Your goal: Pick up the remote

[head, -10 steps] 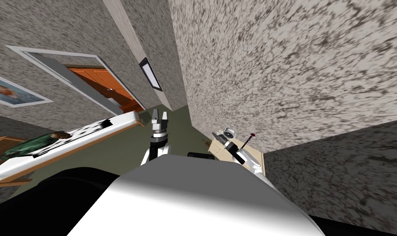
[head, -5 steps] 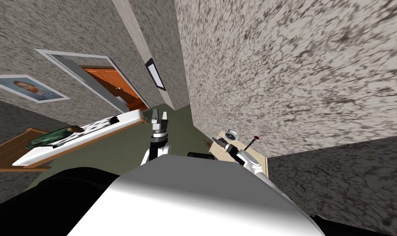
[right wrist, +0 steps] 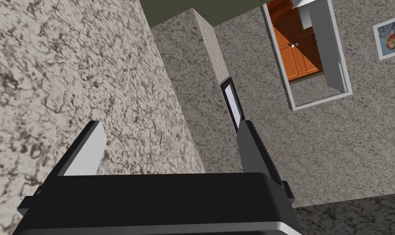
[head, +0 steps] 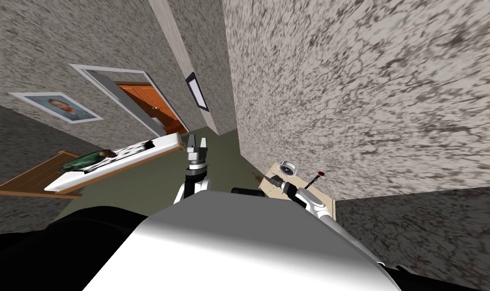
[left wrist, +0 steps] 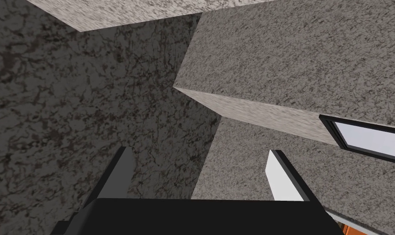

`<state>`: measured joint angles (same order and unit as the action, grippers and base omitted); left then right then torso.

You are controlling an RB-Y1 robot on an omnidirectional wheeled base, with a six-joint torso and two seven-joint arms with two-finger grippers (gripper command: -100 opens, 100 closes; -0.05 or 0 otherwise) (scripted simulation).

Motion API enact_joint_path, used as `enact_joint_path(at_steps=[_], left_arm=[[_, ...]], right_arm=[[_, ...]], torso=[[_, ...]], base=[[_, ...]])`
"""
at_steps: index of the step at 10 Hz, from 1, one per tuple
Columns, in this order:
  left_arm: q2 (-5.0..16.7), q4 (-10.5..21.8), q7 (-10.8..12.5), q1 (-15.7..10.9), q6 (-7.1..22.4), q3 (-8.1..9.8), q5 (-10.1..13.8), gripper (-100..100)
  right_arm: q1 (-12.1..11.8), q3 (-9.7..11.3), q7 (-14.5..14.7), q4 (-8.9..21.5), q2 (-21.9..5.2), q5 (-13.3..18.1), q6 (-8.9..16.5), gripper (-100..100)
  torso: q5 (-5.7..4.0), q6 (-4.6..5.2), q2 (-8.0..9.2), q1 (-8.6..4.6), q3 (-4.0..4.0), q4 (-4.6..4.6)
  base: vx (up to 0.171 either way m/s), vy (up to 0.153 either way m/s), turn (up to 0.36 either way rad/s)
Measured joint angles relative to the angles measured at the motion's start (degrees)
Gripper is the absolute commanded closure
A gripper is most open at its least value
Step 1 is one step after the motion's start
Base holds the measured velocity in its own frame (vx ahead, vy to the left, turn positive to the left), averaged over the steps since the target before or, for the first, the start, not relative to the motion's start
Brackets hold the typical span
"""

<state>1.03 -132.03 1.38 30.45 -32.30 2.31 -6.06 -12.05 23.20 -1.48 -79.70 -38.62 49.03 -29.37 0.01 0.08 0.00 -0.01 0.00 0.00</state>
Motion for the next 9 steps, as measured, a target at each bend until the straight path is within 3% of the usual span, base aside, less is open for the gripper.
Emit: enact_joint_path(at_steps=[3,4,7,8,9], left_arm=[[0.0,0.0,0.0,0.0,0.0,0.00,0.0,0],[0.0,0.0,0.0,0.0,0.0,0.00,0.0,0],[0.0,0.0,0.0,0.0,0.0,0.00,0.0,0],[0.0,0.0,0.0,0.0,0.0,0.00,0.0,0],[0.0,0.0,0.0,0.0,0.0,0.00,0.0,0]], right_arm=[[0.6,1.2,0.3,4.2,-1.3,2.8,-0.5,-100],[-0.2,1.7,0.6,4.7,-2.6,4.4,-0.6,-100],[1.0,3.0,0.8,9.5,-3.7,7.1,-1.2,-100],[2.2,3.3,0.8,12.4,-4.0,7.9,-1.7,-100],[3.5,3.2,2.2,17.4,-3.9,8.9,-3.3,-100]], torso=[[-0.01,0.00,-0.01,0.00,0.00,0.00],[0.00,-0.01,0.00,-0.02,0.00,0.00],[0.00,-0.02,-0.01,0.00,0.00,0.00],[0.00,-0.01,-0.03,-0.01,-0.01,0.00],[-0.01,-0.01,-0.03,-0.01,-0.02,-0.01]], base=[[0.010,-0.010,0.124],[0.009,-0.015,0.080],[0.008,-0.009,0.073],[0.012,-0.008,0.115],[0.011,-0.009,0.073]])
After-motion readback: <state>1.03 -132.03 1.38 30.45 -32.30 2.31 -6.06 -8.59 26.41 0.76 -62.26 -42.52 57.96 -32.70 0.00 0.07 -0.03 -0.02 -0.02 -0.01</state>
